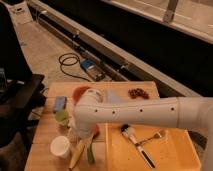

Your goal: Place banana in red bowl

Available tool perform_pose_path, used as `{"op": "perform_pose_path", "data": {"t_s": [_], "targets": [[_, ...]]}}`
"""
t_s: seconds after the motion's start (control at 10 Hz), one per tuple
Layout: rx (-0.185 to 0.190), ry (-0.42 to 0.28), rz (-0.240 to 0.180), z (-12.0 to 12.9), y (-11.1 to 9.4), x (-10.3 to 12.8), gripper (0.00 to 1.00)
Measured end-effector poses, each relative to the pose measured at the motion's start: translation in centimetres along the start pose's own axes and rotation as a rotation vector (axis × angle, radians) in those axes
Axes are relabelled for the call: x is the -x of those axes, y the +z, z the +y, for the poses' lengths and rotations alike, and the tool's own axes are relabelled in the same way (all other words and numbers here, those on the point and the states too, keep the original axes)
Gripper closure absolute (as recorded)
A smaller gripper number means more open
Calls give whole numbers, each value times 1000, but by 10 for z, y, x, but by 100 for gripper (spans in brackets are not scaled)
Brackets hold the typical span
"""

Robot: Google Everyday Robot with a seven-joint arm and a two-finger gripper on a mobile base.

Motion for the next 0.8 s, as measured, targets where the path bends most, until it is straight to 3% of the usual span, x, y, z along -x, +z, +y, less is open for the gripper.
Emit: {"op": "perform_pose_path", "data": {"t_s": [0.2,0.5,0.8], "targets": [[-5,28,-21,-1,14,-9,35],[-10,61,-32,-1,19,-19,35],[-13,69,-62,-7,31,-18,35]]}}
